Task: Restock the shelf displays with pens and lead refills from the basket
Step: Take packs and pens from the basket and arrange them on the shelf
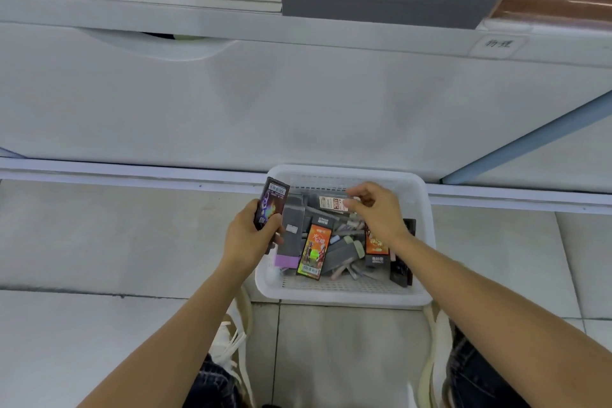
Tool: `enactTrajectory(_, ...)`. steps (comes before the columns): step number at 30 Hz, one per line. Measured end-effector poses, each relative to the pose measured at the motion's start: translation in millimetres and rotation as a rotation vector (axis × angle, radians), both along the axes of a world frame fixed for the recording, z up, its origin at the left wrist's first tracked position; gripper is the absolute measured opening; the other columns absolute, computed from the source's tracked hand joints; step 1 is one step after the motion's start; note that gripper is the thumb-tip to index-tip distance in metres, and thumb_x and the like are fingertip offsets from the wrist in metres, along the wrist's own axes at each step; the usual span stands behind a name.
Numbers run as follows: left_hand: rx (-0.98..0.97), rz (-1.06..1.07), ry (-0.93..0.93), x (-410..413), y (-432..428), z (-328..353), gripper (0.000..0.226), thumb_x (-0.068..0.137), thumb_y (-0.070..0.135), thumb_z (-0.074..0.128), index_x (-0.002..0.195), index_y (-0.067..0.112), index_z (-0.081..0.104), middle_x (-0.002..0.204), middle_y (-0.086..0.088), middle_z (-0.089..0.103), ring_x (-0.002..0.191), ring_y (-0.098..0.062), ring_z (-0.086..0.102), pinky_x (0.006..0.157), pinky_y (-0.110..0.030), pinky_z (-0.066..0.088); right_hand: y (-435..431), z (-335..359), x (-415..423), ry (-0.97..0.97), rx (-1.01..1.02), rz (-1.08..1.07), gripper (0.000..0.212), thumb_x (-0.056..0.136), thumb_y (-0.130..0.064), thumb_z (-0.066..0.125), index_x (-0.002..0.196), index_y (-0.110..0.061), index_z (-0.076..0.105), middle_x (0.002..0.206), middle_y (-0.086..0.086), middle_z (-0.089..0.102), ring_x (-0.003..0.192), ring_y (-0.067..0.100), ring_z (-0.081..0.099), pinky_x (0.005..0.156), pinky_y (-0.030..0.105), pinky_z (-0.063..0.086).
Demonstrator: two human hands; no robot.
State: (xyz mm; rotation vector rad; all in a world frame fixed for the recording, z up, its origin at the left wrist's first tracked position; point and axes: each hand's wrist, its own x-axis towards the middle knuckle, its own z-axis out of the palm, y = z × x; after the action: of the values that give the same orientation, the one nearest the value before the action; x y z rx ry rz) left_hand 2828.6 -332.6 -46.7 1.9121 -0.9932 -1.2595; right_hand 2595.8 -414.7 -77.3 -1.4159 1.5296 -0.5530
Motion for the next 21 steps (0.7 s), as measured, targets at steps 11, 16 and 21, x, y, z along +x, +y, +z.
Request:
enactTrajectory(11,0.103,-0.130,0.420,-32.9,-7.0,21.8,0.031,0.086,0.020,0.071,0.114,0.014,0.059,0.098,-0.008,0.073,0.083,-0.020,0.072,0.063,-0.025,0.056,-4.9,50.7,16.9,-0.209,0.154,0.332,0.012,0.081,-0.016,0.076,0.092,-0.013,0.072,0.083,-0.008,0.071,0.075,0.002,0.066,0.069,0.014,0.050)
enactTrajectory(16,0.225,-0.152,0.388,-23.7,-0.6,21.3,0.044,0.068,0.032,0.079,0.105,0.011,0.065,0.092,-0.007,0.076,0.083,-0.024,0.073,0.063,-0.031,0.058,10.1,31.9,27.7,-0.207,0.155,0.171,0.022,0.087,-0.027,0.070,0.106,-0.022,0.061,0.102,-0.004,0.071,0.095,0.010,0.067,0.085,0.028,0.054)
enactTrajectory(21,0.214,-0.029,0.220,-6.1,3.2,13.3,0.037,0.078,0.022,0.079,0.108,0.008,0.062,0.089,-0.010,0.075,0.075,-0.023,0.072,0.045,-0.022,0.047,29.2,-4.4,30.7,0.219,0.142,0.348,0.062,0.085,-0.038,0.070,0.137,-0.015,0.046,0.132,0.006,0.051,0.118,0.020,0.050,0.099,0.034,0.042)
